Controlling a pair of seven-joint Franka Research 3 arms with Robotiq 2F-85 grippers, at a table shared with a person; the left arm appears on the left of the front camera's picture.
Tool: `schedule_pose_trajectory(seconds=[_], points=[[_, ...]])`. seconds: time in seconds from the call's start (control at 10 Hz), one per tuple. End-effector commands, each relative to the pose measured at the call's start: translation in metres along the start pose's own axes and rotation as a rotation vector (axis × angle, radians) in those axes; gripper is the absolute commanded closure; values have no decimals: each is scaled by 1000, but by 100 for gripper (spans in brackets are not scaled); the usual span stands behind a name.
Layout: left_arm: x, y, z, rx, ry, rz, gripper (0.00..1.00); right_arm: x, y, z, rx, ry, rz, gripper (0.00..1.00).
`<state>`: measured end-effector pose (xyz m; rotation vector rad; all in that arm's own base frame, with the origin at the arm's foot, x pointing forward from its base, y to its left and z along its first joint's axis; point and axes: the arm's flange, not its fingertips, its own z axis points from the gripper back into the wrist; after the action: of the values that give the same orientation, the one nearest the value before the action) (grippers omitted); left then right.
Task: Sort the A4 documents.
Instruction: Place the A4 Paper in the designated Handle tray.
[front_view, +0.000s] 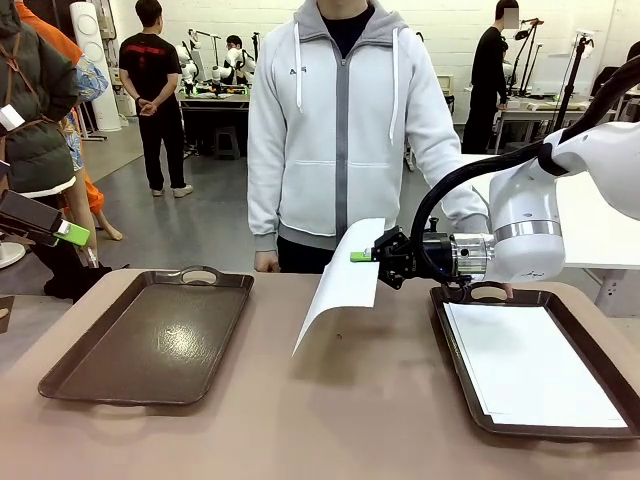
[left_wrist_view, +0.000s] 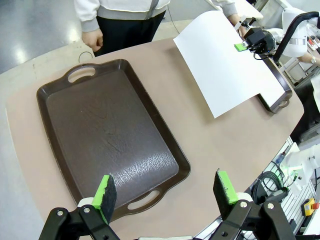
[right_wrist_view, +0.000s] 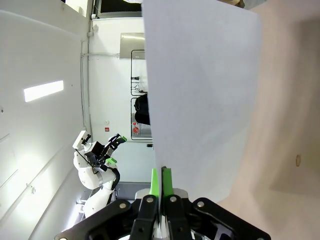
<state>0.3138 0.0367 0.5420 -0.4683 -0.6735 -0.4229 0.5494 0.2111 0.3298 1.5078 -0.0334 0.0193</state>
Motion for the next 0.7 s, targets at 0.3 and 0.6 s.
schedule_pose_trajectory(seconds=[0.3,0.6], points=[[0,1,0,-22,-6,-7,0,-22,11,34,-125,-103,51,99],[0,1,0,-22,-6,-7,0,-32,32,92,-272,21,-17,99]])
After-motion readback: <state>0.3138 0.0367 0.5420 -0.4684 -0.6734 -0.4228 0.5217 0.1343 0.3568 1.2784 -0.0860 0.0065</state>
